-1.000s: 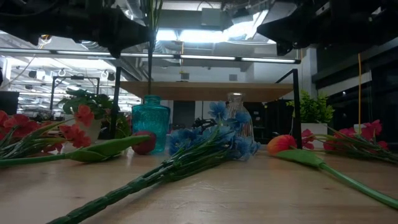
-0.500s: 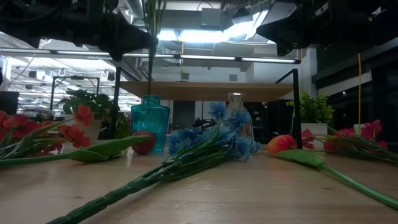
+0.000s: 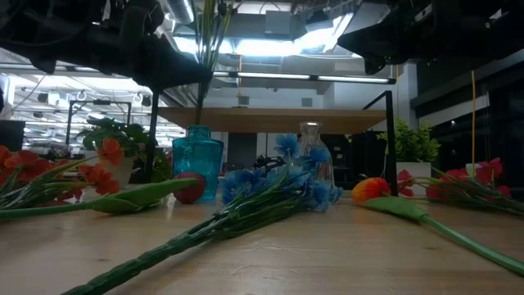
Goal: Pick and place flowers into a vace then onto a shelf
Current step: Put the purple flowers into the transparent blue vase
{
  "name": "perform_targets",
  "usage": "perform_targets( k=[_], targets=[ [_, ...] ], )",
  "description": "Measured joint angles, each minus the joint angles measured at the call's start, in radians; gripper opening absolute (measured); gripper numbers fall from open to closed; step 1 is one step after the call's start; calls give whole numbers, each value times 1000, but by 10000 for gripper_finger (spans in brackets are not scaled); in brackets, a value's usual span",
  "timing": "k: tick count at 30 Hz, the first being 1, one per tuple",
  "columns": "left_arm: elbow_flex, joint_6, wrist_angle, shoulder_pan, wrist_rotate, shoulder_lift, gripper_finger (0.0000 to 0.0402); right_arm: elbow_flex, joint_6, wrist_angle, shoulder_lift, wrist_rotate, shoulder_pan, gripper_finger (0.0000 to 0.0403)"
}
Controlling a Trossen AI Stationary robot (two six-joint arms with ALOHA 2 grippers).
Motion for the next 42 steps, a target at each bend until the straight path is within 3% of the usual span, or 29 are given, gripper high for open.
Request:
perform_targets(
  k=[13, 22, 34, 42],
  targets=[
    [0, -1, 31, 0, -2, 23, 86, 0, 13, -15, 0, 0, 0, 5],
    [0, -54, -44, 0, -3, 23, 126, 0, 27, -31, 0, -1, 0, 5],
    [0, -54, -88, -2, -2, 15, 141, 0, 31, -31, 0, -5, 2, 5],
    [0, -70, -201, -2, -1, -83, 141, 0, 38, -35, 0, -5, 18, 5]
  ],
)
